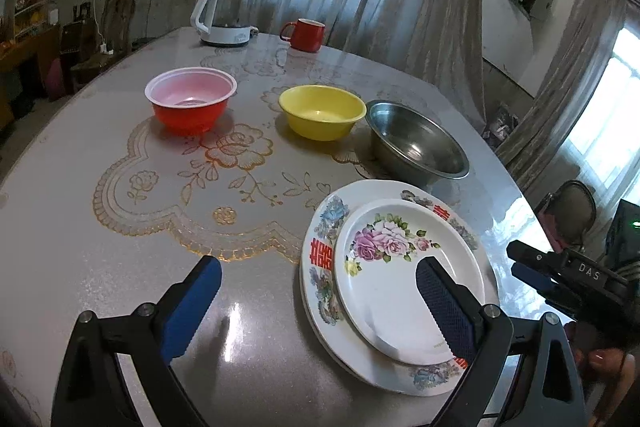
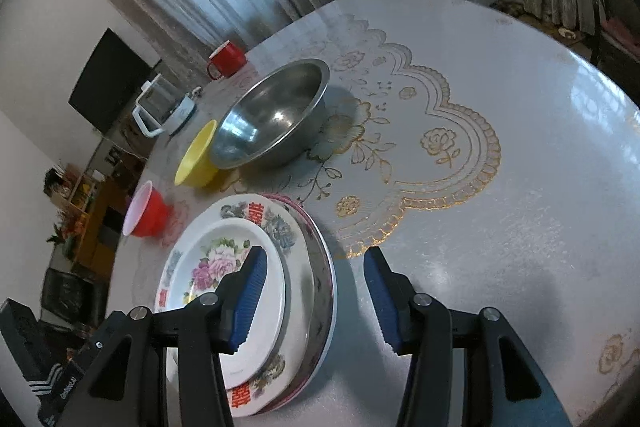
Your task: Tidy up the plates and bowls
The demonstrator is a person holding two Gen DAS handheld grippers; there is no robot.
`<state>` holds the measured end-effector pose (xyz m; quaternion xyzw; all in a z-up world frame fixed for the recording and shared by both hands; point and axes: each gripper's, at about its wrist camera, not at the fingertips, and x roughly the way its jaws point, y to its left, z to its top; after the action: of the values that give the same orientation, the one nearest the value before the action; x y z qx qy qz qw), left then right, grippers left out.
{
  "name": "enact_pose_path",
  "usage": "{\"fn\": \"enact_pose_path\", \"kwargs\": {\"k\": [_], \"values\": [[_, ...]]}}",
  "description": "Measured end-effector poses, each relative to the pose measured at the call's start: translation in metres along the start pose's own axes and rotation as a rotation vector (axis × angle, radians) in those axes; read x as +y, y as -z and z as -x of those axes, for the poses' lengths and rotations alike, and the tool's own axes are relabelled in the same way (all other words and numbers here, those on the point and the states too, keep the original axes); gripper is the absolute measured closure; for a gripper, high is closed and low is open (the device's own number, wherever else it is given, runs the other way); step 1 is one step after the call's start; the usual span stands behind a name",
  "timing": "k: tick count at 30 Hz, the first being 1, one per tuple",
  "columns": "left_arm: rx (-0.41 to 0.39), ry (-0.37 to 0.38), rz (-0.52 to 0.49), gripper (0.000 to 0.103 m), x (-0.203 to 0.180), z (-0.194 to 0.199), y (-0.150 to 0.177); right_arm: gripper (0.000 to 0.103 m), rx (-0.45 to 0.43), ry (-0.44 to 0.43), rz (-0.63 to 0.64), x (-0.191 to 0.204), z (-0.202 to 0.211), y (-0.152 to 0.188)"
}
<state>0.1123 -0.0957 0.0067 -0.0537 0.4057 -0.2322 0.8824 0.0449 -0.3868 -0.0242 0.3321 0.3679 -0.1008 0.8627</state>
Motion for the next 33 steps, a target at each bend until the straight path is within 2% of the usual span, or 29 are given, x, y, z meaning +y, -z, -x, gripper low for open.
{"fn": "enact_pose_path", "kwargs": {"k": [4,8,17,21,26,28,33], "values": [[0.027,0.016,0.007,0.004,0.001,-0.006,-0.001,0.052,-0.032,0.011,0.041,-0.002,-0.008,-0.009],[0.026,0.01,0.011,0.004,0.002,-0.007,-0.004,0.052,-0.064,0.054,0.071,-0.006,-0.023,-0.035],[0.052,-0.011,0.018,0.004,0.006,-0.014,-0.017,0.052,-0.093,-0.007,0.073,-0.009,-0.061,-0.094],[0.066,-0.019,0.008,0.004,0.004,-0.019,-0.023,0.052,-0.095,-0.007,0.101,-0.005,-0.083,-0.11],[0.089,-0.02,-0.007,0.004,-0.002,-0.029,-0.031,0.052,-0.03,-0.016,0.093,-0.008,-0.111,-0.118],[0.097,-0.015,-0.008,0.004,-0.004,-0.033,-0.034,0.056,-0.013,-0.026,0.092,-0.01,-0.12,-0.117],[0.117,-0.017,-0.029,0.004,-0.014,-0.04,-0.044,0.063,-0.043,-0.073,0.105,-0.011,-0.12,-0.113]]}}
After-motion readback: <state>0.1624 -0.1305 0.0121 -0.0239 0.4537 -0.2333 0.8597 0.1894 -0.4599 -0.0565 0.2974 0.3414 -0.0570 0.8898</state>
